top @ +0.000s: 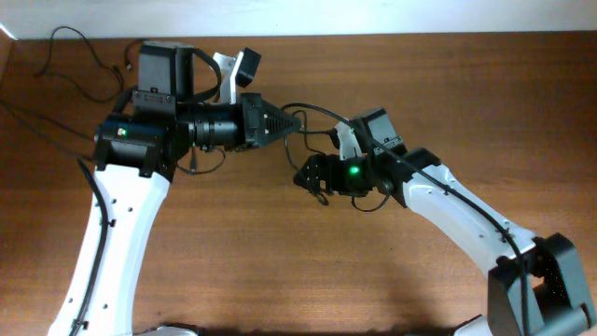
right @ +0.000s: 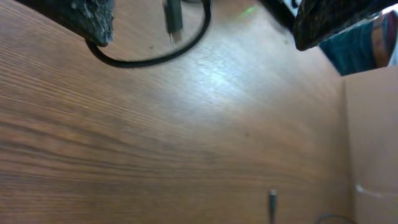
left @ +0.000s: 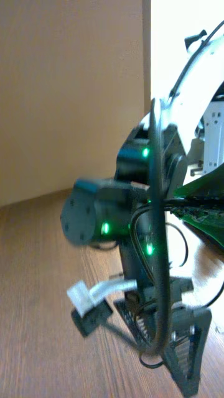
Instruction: Untangle cables
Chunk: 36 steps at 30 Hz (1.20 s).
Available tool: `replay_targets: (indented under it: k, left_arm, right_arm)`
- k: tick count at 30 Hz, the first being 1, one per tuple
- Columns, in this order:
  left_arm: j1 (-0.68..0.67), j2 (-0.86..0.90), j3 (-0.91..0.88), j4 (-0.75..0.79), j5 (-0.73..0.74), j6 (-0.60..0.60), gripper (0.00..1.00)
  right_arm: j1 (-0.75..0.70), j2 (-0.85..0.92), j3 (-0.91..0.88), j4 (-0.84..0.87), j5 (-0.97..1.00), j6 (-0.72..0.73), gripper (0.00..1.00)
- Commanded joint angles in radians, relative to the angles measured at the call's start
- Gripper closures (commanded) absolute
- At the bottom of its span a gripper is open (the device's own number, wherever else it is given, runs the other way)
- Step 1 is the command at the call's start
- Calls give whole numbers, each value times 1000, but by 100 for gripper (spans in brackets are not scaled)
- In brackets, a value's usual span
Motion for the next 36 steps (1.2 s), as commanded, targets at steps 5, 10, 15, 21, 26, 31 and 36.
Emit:
replay_targets:
  k: [5,10,15,21,26,31,36]
  left_arm:
    - [10,-16,13,38,78,-27,100]
    - [148,-17,13,34,154,-26,100]
    - [243,-17,13,-103,-144,-15,100]
    - [243,-16,13,-266,-733,-27,100]
    - [243,-16,13,-285,-871,-101,100]
    - [243,-16,13,-299,-1038,-121,100]
    - [243,-16,13,-305,-1109,-121,100]
  right_arm:
    - [4,43,1,-34,114,15,32]
    - [-8,43,1,-138,296,15,36]
    - [-69,43,2,-171,260,15,30]
    - [-121,37,2,-177,197,15,30]
    - [-122,36,4,-228,298,49,30]
    - [-122,36,7,-214,220,0,28]
    - [-122,35,33,-207,168,-6,34]
